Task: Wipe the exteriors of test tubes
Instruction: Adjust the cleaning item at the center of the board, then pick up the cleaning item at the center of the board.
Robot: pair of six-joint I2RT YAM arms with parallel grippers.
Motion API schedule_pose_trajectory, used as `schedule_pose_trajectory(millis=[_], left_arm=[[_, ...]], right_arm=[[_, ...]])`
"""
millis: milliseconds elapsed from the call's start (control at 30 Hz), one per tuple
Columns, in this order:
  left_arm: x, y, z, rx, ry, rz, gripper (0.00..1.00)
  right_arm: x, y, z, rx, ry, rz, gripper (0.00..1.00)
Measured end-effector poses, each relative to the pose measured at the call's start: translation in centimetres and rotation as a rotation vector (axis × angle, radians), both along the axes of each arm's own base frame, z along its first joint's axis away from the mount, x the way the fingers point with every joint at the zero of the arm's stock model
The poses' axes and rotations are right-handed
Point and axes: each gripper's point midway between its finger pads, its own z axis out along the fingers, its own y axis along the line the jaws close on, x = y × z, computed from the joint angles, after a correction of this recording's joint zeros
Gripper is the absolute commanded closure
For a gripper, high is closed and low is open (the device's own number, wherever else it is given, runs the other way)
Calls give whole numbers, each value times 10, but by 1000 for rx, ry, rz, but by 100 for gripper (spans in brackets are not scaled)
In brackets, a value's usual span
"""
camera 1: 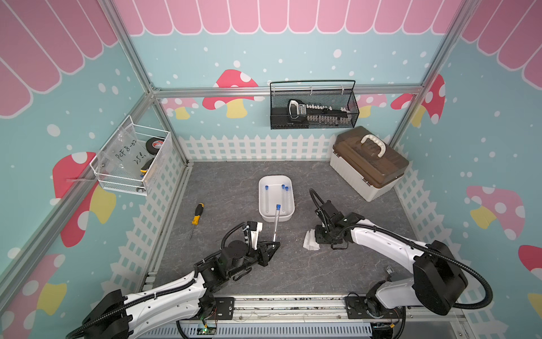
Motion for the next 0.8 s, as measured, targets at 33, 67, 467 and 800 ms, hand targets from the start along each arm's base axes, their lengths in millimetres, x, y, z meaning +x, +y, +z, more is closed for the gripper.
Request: schedule_pose_trajectory(millis=[33,67,467,800], left_arm=[[0,0,0,0,0,0,93],[0,0,0,0,0,0,93],[1,-1,-3,8,6,0,93],[1,-1,-3,8,6,0,93]], right_arm=[[3,2,7,9,-15,7,66],[4,4,12,19,-25,13,65],[2,22,-5,51,38,30,60],[1,20,-22,22,74,15,80]])
